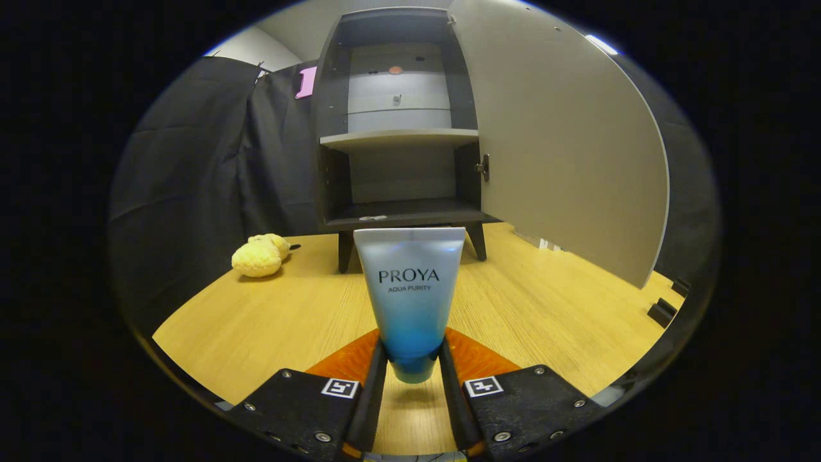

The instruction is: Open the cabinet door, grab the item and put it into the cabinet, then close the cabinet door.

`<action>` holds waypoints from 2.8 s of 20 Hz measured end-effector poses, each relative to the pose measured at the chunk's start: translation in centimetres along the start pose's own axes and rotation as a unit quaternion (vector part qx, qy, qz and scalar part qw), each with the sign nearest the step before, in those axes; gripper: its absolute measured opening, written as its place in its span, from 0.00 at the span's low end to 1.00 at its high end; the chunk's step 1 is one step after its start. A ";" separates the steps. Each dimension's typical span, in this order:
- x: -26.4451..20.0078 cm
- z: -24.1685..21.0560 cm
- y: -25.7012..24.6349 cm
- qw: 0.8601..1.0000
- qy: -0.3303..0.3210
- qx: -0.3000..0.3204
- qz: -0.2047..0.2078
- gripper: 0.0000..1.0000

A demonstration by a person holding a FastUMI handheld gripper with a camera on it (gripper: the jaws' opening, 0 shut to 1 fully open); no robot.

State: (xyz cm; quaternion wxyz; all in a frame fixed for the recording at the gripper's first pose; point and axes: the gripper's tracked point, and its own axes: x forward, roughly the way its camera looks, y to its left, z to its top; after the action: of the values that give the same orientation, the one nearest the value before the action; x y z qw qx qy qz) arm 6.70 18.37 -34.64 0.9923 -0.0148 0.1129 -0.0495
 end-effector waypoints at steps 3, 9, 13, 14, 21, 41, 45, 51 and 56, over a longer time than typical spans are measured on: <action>-0.3 3.4 0.8 1.000 -0.010 -0.005 0.004 0.46; -0.2 9.5 2.3 1.000 -0.020 -0.021 0.003 0.46; 0.5 15.5 2.7 0.998 -0.045 -0.041 0.006 0.46; 1.0 17.0 2.7 0.998 -0.048 -0.042 0.007 0.46; 5.9 27.5 2.4 0.997 -0.073 -0.030 0.007 0.46; 29.2 34.4 2.7 0.998 -0.053 -0.006 0.021 0.46; 29.9 33.5 2.7 0.998 -0.056 -0.012 0.023 0.46; 29.6 33.4 3.3 0.998 -0.053 0.006 0.031 0.61; 27.0 34.3 3.6 0.997 -0.061 0.015 0.046 0.81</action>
State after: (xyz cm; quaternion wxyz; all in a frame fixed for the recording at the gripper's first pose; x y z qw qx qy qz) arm 40.93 19.88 -7.41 0.9986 0.0021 0.0524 -0.0049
